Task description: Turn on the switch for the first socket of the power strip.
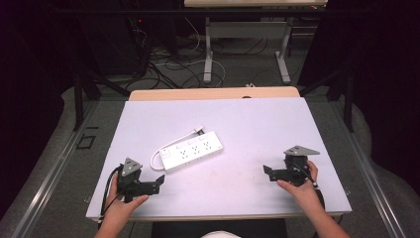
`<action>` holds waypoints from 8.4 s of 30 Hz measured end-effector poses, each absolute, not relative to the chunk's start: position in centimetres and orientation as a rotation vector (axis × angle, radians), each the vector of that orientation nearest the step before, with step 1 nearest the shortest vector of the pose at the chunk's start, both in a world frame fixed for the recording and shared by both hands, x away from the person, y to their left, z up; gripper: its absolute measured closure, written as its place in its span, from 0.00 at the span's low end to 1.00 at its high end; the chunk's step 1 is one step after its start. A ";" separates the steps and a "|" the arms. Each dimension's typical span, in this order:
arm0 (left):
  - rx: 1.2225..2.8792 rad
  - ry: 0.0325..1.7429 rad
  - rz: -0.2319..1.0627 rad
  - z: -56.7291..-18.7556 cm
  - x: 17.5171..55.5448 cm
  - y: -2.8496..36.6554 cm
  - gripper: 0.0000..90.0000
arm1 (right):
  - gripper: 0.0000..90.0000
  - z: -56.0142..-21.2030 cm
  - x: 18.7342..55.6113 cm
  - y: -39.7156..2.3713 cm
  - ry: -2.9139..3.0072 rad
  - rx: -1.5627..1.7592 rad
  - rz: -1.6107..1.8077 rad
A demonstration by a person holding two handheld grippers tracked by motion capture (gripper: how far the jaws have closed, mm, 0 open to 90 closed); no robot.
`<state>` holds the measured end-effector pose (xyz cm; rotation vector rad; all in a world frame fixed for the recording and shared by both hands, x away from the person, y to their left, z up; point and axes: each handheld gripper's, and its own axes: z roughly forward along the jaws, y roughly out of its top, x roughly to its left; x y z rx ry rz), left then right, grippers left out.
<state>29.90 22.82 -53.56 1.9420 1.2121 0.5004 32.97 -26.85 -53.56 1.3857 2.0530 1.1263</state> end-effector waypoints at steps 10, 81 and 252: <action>1.923 1.204 0.484 -53.2 29.9 22.9 0.01 | 0.00 -52.4 30.3 -28.3 1.928 1.405 1.178; 2.066 1.203 0.469 -46.2 39.0 19.4 0.31 | 0.05 -52.8 30.3 -29.0 1.954 1.401 1.186; 2.155 1.469 0.362 -49.9 44.6 13.0 0.46 | 0.11 -53.7 30.7 -29.2 2.013 1.451 1.223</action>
